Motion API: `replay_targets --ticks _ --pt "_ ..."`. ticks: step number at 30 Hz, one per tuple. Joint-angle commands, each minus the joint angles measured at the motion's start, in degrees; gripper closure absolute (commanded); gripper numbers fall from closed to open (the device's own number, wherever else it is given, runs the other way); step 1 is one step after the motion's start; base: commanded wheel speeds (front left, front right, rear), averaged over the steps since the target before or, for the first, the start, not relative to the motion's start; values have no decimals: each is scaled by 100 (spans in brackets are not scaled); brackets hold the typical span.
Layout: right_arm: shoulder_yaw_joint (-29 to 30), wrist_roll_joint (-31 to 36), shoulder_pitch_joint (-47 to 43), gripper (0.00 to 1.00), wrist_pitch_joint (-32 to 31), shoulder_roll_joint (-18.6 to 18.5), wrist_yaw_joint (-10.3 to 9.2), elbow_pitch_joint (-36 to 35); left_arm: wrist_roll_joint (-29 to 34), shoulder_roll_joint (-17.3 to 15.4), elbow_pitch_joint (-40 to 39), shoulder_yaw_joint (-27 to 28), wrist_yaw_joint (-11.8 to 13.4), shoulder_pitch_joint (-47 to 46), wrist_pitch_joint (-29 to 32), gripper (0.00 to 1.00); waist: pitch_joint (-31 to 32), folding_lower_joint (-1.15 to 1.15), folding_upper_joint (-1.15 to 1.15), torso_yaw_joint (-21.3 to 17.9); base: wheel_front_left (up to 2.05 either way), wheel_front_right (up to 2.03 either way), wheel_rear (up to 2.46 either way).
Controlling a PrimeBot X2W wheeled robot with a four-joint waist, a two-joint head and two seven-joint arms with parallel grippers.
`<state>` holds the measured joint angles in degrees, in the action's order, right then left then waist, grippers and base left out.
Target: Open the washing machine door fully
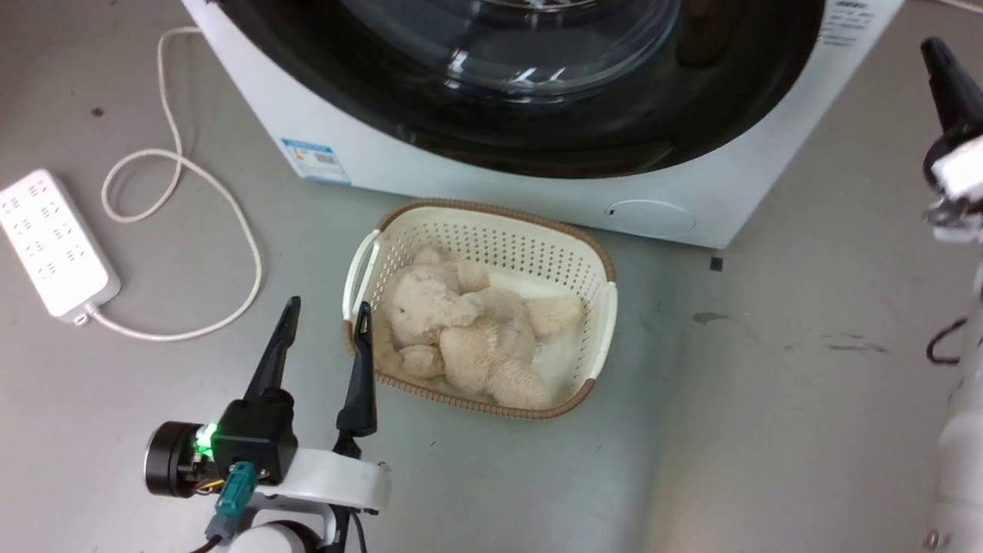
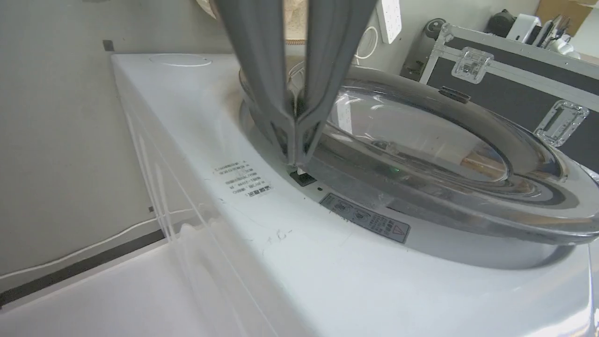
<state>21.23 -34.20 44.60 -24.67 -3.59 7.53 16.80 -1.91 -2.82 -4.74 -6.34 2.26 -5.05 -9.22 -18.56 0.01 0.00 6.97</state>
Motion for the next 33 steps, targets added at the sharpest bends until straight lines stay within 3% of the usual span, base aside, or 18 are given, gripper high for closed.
replay_targets --ticks 1,3,6,14,15,24,33 --pt "157 -122 296 100 -187 17 -1 194 -48 -4 -31 -33 42 -125 -60 0 -71 -1 0 71 0 0 0" --pt "384 -153 547 100 -448 15 -1 495 -70 -4 -42 -70 64 -148 -84 0 -129 -1 0 122 0 0 0" --pt "1220 -55 1537 100 -1325 -61 -2 1507 -117 -4 -92 -177 133 -238 -168 0 -342 -1 0 295 0 0 0" --pt "1882 247 2390 100 -1941 -72 -2 2051 -149 -5 -159 -293 194 -319 -251 0 -560 -1 0 431 0 0 0" --pt "2317 397 2822 100 -2326 -21 -3 2213 -170 -5 -207 -383 244 -393 -311 0 -671 -1 0 517 0 0 0" --pt "2817 591 2992 100 -3189 55 -3 2274 -195 -5 -219 -467 302 -434 -407 0 -680 -1 0 597 0 0 0" --pt "3045 247 2808 100 -4045 68 -4 2624 -201 -6 -185 -541 308 -413 -515 0 -459 -1 0 623 0 0 0"
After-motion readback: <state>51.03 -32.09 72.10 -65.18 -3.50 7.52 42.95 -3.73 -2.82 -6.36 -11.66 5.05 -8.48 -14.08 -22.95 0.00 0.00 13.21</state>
